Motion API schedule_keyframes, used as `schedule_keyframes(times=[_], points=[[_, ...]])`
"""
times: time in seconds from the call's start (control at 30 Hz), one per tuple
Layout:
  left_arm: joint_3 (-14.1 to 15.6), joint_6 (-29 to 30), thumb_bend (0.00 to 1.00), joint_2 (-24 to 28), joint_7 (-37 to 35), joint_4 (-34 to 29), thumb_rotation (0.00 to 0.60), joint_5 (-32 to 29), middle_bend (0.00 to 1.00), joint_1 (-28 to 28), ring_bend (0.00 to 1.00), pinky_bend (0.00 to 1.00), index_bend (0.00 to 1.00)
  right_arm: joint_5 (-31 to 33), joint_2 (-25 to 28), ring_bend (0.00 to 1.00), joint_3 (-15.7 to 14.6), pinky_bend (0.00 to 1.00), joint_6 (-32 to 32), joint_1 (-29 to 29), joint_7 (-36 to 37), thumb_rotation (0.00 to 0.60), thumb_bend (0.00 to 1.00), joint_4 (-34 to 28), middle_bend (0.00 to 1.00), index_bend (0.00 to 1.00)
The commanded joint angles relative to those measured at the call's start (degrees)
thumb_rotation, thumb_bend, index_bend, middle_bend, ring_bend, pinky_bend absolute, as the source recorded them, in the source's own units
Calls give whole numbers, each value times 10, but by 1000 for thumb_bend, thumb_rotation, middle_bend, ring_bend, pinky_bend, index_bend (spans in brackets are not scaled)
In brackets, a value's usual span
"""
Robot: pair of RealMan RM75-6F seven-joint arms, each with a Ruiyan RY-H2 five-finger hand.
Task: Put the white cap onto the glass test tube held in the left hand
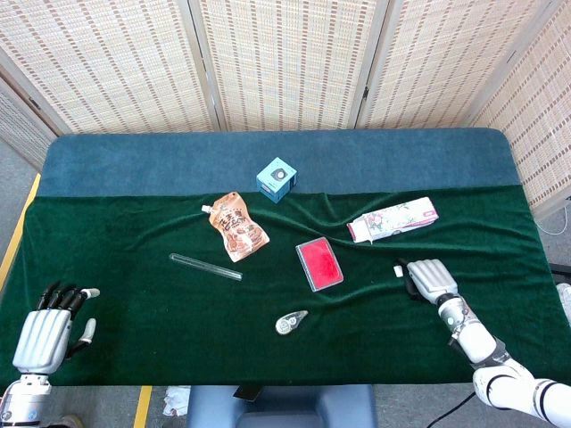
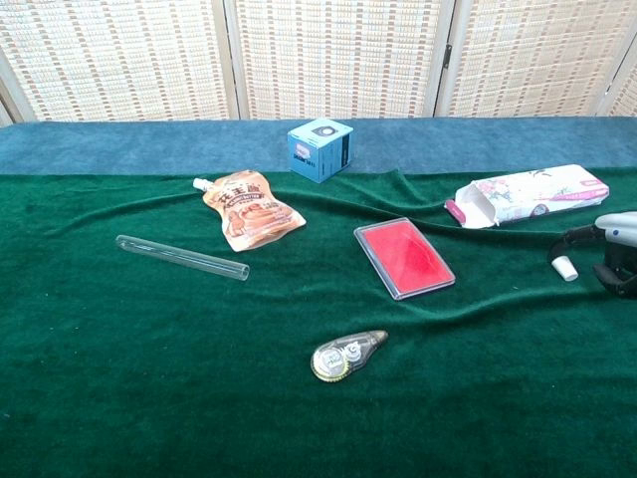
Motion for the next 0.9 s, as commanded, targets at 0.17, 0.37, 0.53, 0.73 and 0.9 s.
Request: schedule_keyframes(times=[0.17, 0.37, 0.53, 0.73, 0.9], points=[[0, -1, 500, -1, -2, 3, 600, 2, 313, 1, 212, 130, 322, -10, 20, 1000, -14, 1000, 34, -16, -9, 577, 796, -35, 926, 211], [1, -6, 499, -3, -5, 6, 600, 3, 313, -1, 212, 130, 322, -17, 41, 1000, -33, 1000, 64, -37, -25, 578, 797, -70, 926, 212], [1, -8, 500, -4, -9, 8, 600, 3, 313, -1, 213, 130, 322, -17, 50, 1000, -41, 1000, 83, -50, -31, 577, 797, -84, 926, 213], [1, -7, 500, -5, -14, 11, 600, 6, 313, 0, 213, 130, 322, -32, 50, 1000, -42, 1000, 102, -58, -26, 576, 797, -87, 926, 216], [-1, -4, 500, -2, -16, 11, 600, 6, 313, 1, 213, 130, 322, -54, 53, 1000, -39, 1000, 128, -66, -13, 572, 796, -92, 926, 216]])
